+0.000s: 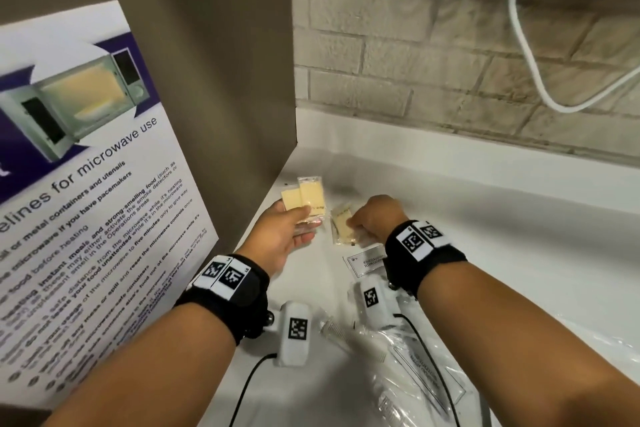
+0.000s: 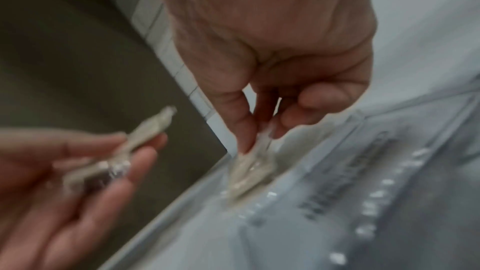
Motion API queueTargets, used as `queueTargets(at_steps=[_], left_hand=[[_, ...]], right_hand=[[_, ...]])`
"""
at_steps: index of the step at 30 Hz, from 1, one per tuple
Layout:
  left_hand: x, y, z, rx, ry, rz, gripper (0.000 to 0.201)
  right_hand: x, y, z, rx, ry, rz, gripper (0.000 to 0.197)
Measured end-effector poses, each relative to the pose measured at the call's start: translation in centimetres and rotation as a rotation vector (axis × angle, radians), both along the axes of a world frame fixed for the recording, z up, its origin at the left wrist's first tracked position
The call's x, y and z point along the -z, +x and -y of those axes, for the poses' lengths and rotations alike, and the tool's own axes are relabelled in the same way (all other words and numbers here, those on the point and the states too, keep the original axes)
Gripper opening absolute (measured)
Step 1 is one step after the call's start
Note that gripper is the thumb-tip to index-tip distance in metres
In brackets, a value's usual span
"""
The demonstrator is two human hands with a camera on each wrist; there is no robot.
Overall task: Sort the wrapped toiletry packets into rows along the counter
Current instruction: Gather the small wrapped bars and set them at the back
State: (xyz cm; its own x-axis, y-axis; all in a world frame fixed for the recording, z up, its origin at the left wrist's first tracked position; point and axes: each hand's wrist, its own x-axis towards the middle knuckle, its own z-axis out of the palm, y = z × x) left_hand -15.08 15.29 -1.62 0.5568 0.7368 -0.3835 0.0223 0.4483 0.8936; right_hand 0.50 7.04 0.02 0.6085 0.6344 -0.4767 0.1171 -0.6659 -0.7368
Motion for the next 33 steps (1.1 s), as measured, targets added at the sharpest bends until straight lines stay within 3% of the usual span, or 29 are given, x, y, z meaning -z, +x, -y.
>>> queueTargets(at_steps=[2, 5, 9, 11, 13, 15, 18, 20, 23, 25, 28, 30, 33], left_hand=[[0.2, 0.0, 0.2, 0.008, -0.004, 0.008, 0.01], [0.2, 0.3, 0.5, 0.031, 0.006, 0.018, 0.011], [0.1, 0.6, 1.2, 0.127, 0.05, -0.006, 0.018], [-0.1, 0.9, 1.6, 0.216, 0.063, -0.015, 0.021], [-0.4, 1.2, 1.9, 0.245, 0.063, 0.001, 0.023], [-0.6, 1.4, 2.0, 0.23, 0.05, 0.038, 0.026], [-0.4, 1.3, 1.8, 0.212, 0.03, 0.079, 0.03], [-0.3, 1.4, 1.8, 0.184, 0.033, 0.082, 0.027], [-0.4, 1.7, 1.7, 0.132, 0.015, 0.089, 0.017], [-0.5, 1.8, 1.4, 0.08, -0.031, 0.11, 0.009], [-0.4, 1.1, 0.9, 0.051, -0.138, 0.138, 0.026], [-0.4, 0.6, 0.8, 0.064, -0.082, 0.096, 0.021], [-0.8, 0.1, 0.8, 0.11, 0.159, 0.036, 0.023]], right_hand=[[0.2, -0.2, 0.1, -0.155, -0.109, 0.266, 0.025], [-0.5, 0.7, 0.1, -0.128, -0.001, 0.435, 0.027], [-2.7, 0.6, 1.1, -0.082, 0.446, 0.089, 0.019], [-3.5, 0.3, 1.6, -0.169, 0.489, -0.016, 0.032], [-3.4, 0.4, 1.9, -0.238, 0.459, -0.007, 0.039], [-2.9, 0.7, 2.1, -0.192, 0.47, -0.001, 0.04], [-2.3, 1.1, 2.9, -0.084, 0.517, -0.144, 0.036], [-1.9, 1.1, 3.4, -0.164, 0.435, -0.095, 0.024], [-1.2, 0.8, 3.3, -0.322, 0.217, 0.112, 0.018], [-0.6, 1.2, 2.5, -0.239, 0.179, 0.123, 0.028], [-0.5, 1.5, 1.1, -0.111, 0.19, 0.027, 0.034], [-0.2, 1.6, 0.1, -0.164, 0.11, 0.048, 0.032], [0.5, 1.4, -0.7, -0.307, -0.084, 0.262, 0.044]])
